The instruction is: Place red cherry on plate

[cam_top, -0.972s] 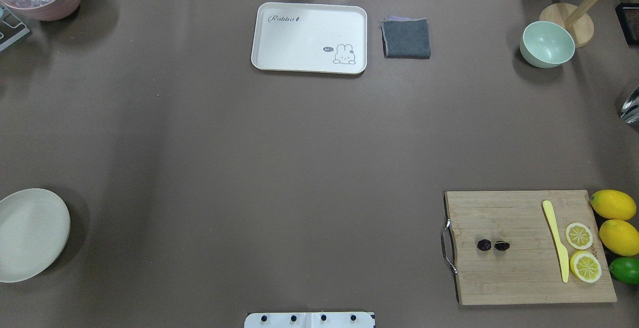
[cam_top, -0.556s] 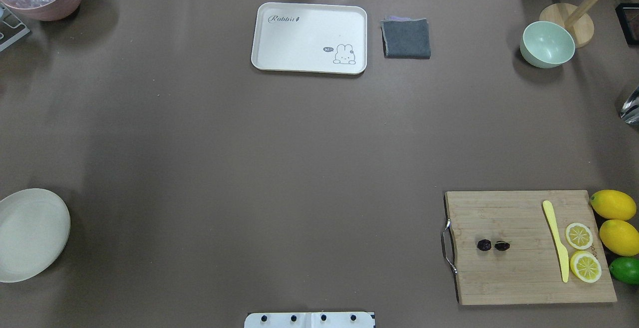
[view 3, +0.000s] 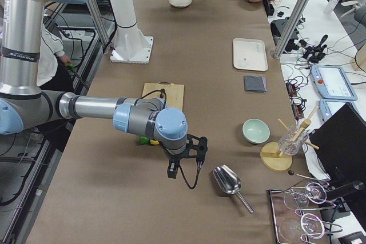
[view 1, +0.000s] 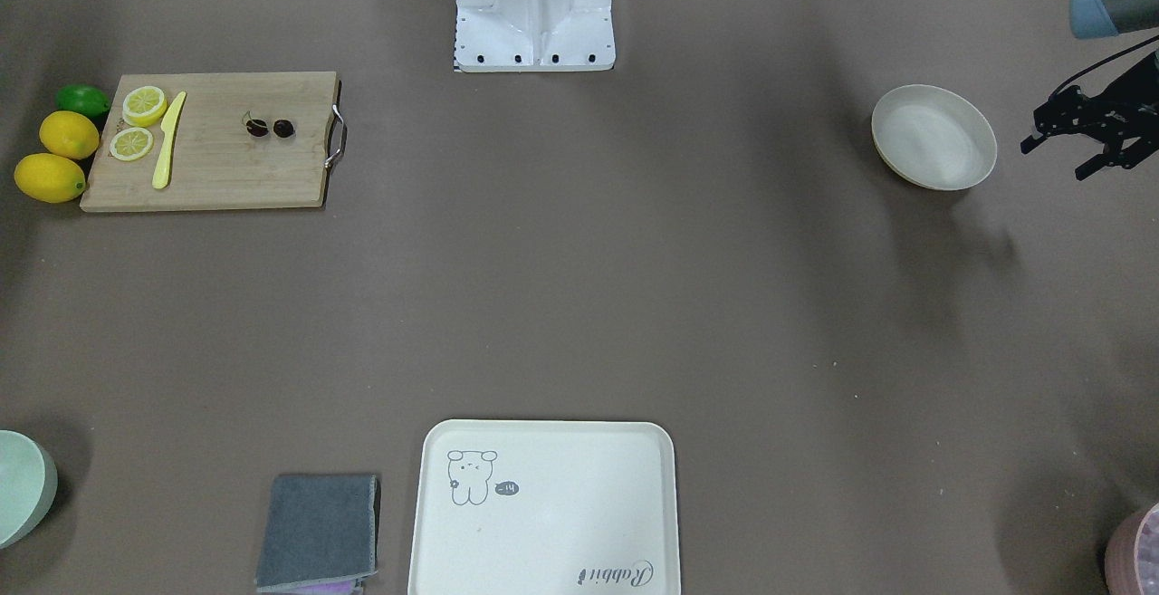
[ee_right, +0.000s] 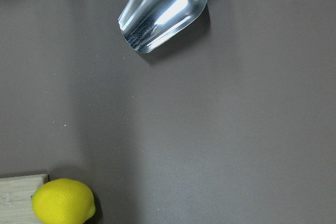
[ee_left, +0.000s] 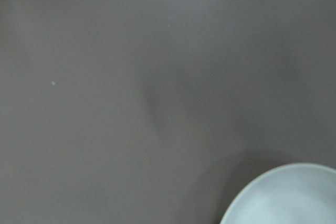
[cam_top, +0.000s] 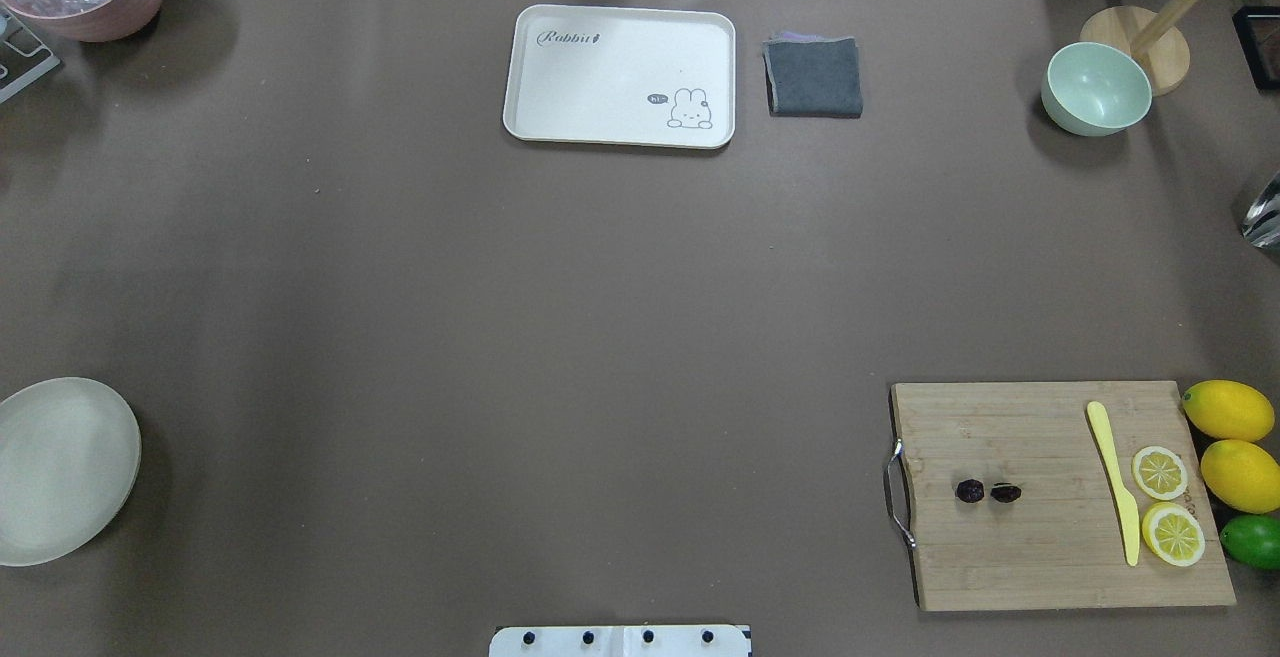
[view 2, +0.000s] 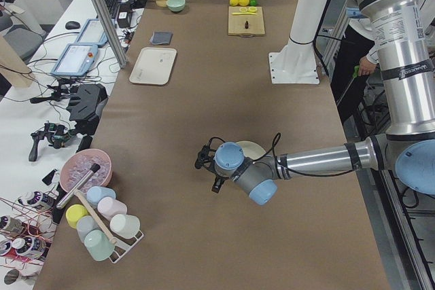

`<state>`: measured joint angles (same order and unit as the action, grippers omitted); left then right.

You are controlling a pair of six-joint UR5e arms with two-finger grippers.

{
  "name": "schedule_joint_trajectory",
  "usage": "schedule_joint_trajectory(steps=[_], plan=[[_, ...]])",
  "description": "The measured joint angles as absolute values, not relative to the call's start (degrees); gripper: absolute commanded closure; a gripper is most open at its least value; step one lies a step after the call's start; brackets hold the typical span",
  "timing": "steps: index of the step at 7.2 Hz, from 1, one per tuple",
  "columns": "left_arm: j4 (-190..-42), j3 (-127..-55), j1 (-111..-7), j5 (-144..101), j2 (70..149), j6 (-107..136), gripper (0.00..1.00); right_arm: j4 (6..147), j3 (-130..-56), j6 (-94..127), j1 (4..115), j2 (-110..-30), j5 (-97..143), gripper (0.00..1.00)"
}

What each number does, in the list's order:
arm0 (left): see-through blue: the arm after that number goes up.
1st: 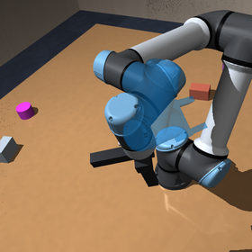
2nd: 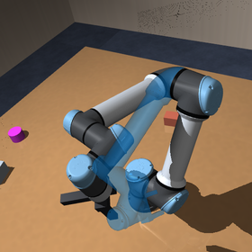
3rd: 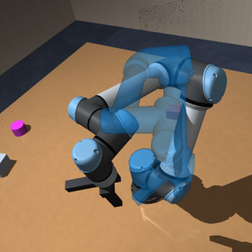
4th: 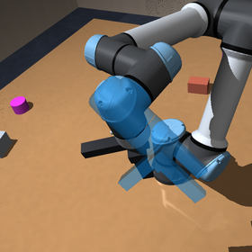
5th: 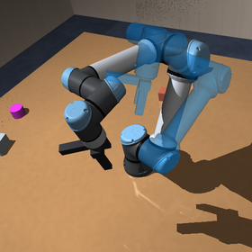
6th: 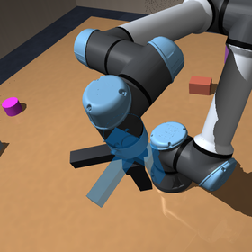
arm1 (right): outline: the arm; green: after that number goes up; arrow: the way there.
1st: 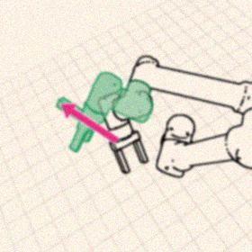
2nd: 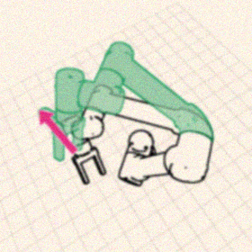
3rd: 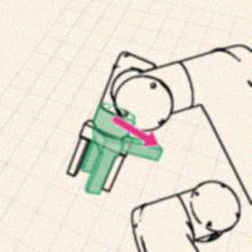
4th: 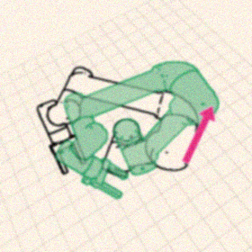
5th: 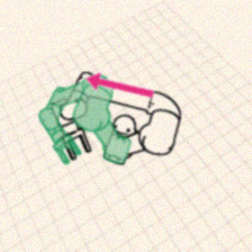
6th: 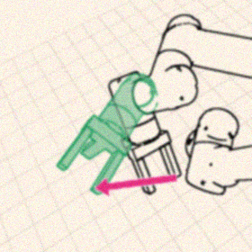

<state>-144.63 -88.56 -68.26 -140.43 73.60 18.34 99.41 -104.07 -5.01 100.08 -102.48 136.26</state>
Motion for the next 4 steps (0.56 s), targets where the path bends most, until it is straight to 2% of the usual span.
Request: schedule_joint_trajectory(steps=[1, 3, 4], plan=[[-145.30, -88.30, -66.10, -140.43, 73.28, 18.31, 0.03, 99.41, -104.01, -5.01, 100.08, -102.48, 136.27, 0.00], [-148.08, -85.98, -62.87, -140.31, 73.25, 18.17, 0.31, 99.11, -103.80, -4.99, 100.07, -102.48, 136.31, 0.00], [-151.15, -83.74, -62.09, -140.29, 73.44, 18.24, 0.51, 98.62, -103.75, -4.95, 100.08, -102.48, 136.31, 0.00]])
